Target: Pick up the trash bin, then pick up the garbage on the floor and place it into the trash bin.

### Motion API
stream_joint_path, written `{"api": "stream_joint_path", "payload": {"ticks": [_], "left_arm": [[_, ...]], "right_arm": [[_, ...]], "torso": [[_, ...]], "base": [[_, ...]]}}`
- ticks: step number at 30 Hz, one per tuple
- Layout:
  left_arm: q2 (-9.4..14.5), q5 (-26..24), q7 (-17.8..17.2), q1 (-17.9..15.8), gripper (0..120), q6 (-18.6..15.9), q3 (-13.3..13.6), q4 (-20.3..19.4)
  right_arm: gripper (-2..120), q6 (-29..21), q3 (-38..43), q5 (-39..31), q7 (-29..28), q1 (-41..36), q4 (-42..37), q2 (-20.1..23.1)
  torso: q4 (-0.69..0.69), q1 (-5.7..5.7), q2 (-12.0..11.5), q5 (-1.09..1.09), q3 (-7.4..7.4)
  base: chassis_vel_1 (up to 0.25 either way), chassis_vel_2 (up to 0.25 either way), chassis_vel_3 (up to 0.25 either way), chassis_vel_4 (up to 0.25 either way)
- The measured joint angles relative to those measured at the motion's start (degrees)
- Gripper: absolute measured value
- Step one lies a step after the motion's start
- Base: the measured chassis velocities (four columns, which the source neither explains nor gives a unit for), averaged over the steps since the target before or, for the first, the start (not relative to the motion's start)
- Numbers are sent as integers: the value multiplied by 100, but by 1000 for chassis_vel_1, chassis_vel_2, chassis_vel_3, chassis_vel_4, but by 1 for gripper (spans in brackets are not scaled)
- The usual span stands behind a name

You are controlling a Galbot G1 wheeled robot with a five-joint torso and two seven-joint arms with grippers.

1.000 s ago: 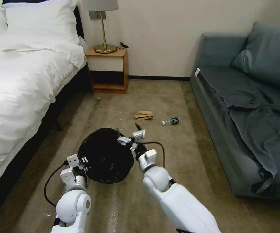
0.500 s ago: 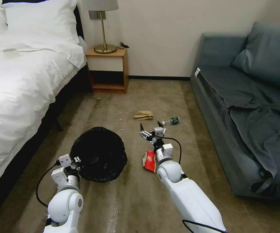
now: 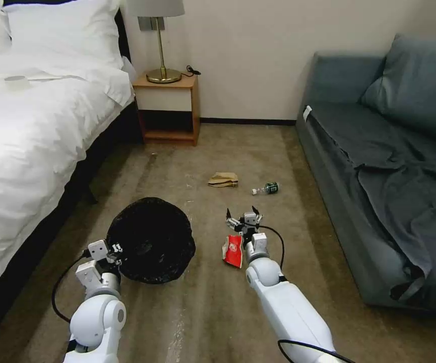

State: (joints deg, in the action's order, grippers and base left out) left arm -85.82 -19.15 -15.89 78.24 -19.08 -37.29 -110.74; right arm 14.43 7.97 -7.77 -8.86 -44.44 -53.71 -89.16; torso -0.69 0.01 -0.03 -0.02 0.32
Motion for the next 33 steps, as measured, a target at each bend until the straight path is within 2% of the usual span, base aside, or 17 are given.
{"api": "stream_joint_path", "payload": {"ticks": [4,9,22,33], "left_arm": [[-17,1,3,-21,3,8,18,24],[-20,9,15,-40,3,25,50,79],[-38,48,23,-56,3,58,111,118],[-54,100,1,4,3,65,141,48]], "right_arm": [[100,86,243,181,206,274,670,-306],[100,-25,445,320,261,350,908,-325],[100,-420,559,470,536,-61,954,-303],[100,-396,484,702,800,-200,1193,-297]], "torso": [[3,0,0,1,0],[-1,0,0,0,0],[0,0,0,1,0],[0,0,0,1,0]], "base": [[0,0,0,0],[0,0,0,0],[0,0,0,0],[0,0,0,0]]}}
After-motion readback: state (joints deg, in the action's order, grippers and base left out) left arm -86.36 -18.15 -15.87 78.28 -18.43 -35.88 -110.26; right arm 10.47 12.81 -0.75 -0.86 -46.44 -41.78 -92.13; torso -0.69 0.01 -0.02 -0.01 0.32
